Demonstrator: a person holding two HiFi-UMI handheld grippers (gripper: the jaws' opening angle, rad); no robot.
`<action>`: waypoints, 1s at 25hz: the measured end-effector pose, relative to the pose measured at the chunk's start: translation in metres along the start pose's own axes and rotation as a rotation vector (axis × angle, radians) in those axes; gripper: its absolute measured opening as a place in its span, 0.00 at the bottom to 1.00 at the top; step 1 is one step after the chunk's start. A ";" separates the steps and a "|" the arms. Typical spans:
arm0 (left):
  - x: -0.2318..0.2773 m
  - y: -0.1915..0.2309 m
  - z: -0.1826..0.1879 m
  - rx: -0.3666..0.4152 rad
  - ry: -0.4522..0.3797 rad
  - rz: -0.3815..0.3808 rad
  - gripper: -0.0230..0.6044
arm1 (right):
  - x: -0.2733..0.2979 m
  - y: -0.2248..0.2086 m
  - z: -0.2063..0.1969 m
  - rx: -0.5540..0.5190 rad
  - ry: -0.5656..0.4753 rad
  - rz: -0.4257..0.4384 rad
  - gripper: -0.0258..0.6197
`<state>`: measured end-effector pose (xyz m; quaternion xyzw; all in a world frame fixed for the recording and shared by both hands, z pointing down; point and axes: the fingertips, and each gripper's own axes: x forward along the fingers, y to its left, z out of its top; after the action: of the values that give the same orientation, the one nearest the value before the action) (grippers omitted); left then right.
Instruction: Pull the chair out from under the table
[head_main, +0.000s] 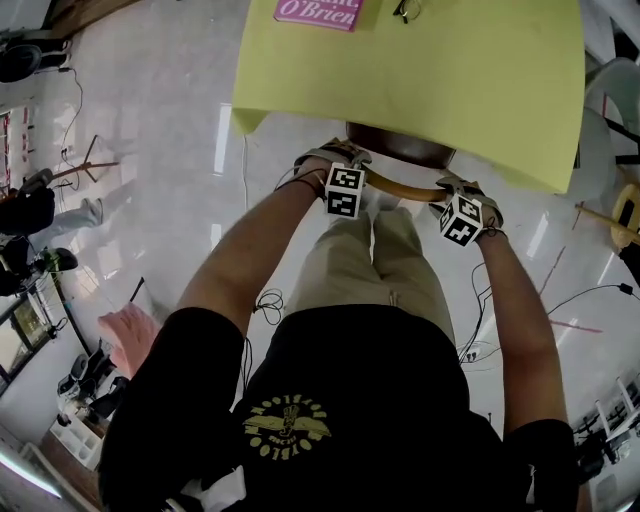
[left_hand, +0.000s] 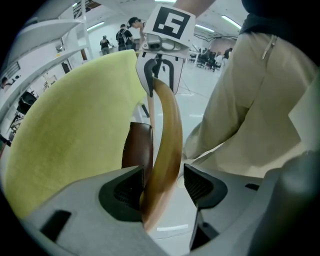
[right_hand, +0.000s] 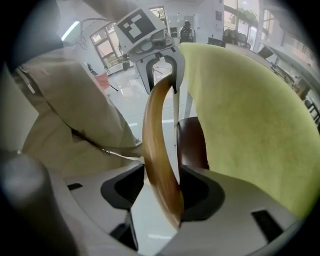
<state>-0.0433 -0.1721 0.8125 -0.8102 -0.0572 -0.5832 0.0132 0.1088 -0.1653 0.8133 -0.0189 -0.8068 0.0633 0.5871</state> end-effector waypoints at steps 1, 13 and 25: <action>0.000 -0.001 0.000 0.008 -0.005 0.006 0.41 | 0.001 0.001 0.000 -0.009 0.008 -0.008 0.38; 0.012 0.013 -0.015 0.047 0.124 0.249 0.41 | 0.014 -0.002 0.001 -0.034 0.130 -0.068 0.37; 0.017 -0.016 -0.021 0.042 0.267 0.073 0.36 | 0.013 0.019 0.003 -0.072 0.133 -0.081 0.35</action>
<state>-0.0593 -0.1567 0.8340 -0.7265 -0.0375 -0.6836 0.0591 0.1011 -0.1453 0.8223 -0.0115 -0.7678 0.0091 0.6405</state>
